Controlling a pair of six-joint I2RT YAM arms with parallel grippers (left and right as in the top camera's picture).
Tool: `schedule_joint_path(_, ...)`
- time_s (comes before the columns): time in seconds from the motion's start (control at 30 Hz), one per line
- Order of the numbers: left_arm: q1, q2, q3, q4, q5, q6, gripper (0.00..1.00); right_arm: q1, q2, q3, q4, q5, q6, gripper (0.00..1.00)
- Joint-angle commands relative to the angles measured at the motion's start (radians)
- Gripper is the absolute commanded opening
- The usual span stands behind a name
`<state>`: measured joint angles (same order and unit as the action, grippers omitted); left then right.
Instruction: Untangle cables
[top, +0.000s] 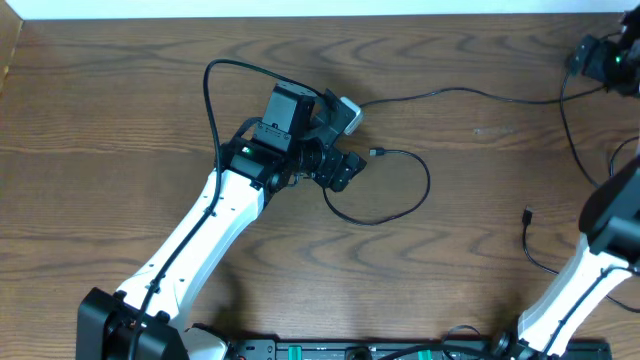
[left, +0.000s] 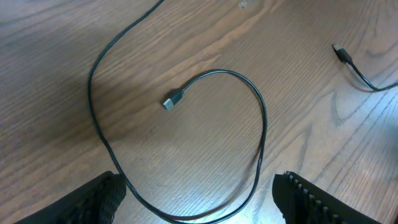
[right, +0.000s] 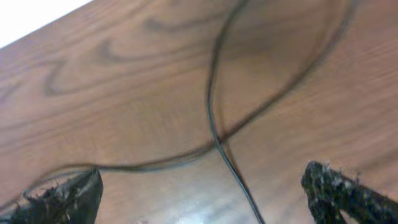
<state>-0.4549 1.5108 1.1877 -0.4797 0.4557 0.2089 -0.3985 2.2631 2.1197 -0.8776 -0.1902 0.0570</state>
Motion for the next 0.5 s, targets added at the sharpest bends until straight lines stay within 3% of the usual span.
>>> schedule_joint_path(0.0, -0.014, 0.0, 0.007, 0.003, 0.008, -0.019, 0.81, 0.014, 0.157, 0.173, -0.137, -0.031, 0.04, 0.99)
schedule_joint_path(0.17, -0.035, 0.0, 0.007, 0.018, 0.008, -0.019, 0.81, 0.014, 0.291, 0.333, -0.298, -0.03, 0.039, 0.99)
schedule_joint_path(0.47, -0.036, 0.0, 0.007, 0.021, 0.008, -0.02, 0.81, 0.021, 0.309, 0.332, -0.275, -0.098, 0.013, 0.99)
